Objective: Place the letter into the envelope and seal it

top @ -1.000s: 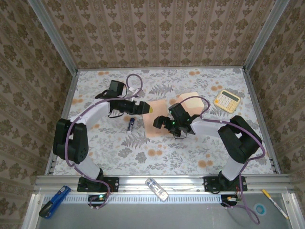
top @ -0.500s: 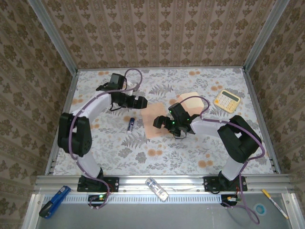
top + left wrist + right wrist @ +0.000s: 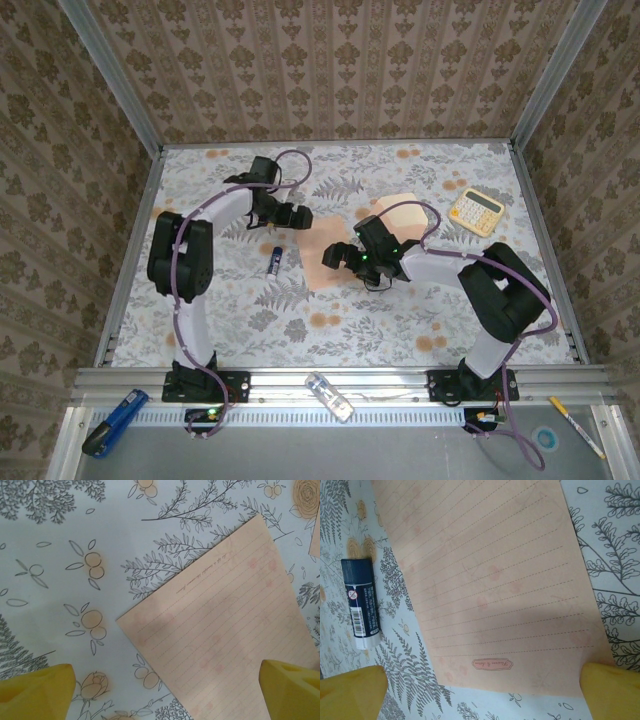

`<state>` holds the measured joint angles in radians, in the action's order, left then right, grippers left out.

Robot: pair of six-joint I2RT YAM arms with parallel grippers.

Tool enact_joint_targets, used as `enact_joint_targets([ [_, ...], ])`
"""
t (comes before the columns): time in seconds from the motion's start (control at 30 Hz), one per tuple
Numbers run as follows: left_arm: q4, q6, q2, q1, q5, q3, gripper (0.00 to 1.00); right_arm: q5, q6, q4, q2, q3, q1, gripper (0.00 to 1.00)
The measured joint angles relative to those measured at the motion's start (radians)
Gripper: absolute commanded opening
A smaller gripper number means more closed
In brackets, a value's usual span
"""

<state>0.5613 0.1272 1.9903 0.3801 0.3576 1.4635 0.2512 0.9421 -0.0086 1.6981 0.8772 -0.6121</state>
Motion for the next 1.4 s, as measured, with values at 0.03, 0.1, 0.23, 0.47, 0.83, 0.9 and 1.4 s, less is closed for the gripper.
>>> enact_joint_targets([
  [0.03,-0.005,0.0,0.005,0.004,-0.003,0.001,0.95,-0.003,0.0,0.0,-0.002,-0.002,0.0,1.0],
  [0.1,-0.014,0.005,0.013,0.013,-0.009,0.001,0.95,-0.005,0.0,0.0,-0.004,-0.004,0.0,1.0],
  [0.23,-0.039,0.023,0.023,0.023,-0.018,-0.003,0.95,-0.008,0.0,0.0,-0.004,-0.005,0.0,1.0],
  [0.47,-0.084,0.049,0.025,0.032,-0.016,-0.024,0.95,-0.008,0.0,0.0,-0.004,-0.005,0.0,1.0],
  [0.83,-0.102,0.053,0.046,0.046,-0.024,-0.024,0.96,-0.008,0.0,0.0,-0.004,-0.007,0.0,1.0],
  [0.9,-0.103,0.053,0.049,0.046,-0.03,-0.024,0.96,-0.008,0.0,0.0,-0.004,-0.007,0.0,1.0],
  [1.4,-0.115,0.057,0.055,0.058,-0.003,-0.037,0.97,-0.008,0.0,0.0,-0.004,-0.007,0.0,1.0],
])
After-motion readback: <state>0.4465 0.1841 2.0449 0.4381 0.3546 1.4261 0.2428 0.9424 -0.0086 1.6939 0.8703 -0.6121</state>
